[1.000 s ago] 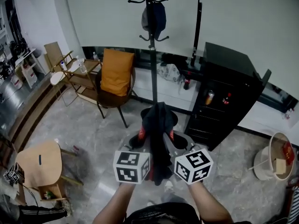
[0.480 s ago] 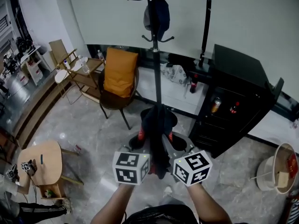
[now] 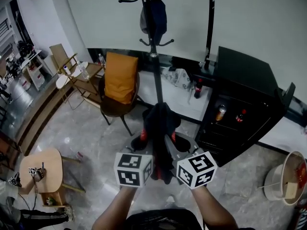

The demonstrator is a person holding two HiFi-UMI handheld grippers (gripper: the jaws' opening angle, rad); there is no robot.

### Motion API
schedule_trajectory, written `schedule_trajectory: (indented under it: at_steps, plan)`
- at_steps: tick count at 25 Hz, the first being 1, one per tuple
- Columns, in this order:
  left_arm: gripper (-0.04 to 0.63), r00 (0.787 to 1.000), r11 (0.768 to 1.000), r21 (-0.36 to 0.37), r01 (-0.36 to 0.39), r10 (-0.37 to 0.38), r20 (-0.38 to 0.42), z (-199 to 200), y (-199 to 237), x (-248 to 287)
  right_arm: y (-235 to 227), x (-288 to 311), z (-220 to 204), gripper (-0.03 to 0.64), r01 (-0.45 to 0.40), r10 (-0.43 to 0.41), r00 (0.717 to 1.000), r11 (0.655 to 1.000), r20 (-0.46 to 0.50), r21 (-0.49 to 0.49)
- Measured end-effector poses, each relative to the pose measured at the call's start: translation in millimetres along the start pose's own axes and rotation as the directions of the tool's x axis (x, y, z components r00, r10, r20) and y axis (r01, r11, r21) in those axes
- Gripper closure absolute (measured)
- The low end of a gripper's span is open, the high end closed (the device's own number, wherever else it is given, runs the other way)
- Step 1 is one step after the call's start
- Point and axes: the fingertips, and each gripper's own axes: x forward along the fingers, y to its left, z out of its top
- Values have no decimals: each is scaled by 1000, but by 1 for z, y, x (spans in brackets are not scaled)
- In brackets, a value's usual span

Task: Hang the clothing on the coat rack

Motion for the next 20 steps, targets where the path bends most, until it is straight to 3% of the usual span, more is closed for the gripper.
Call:
schedule_trajectory:
  at_steps: [13,20]
  plan:
    - [566,1000,1000,-29,-10,10,7,10,10,42,-33,27,9,591,-8,7,1000,1000,-24,-21]
    - [566,1000,999,-29,29,-29,12,15,30,76,-51,57,10,591,30,-31,999,999,-37,-31]
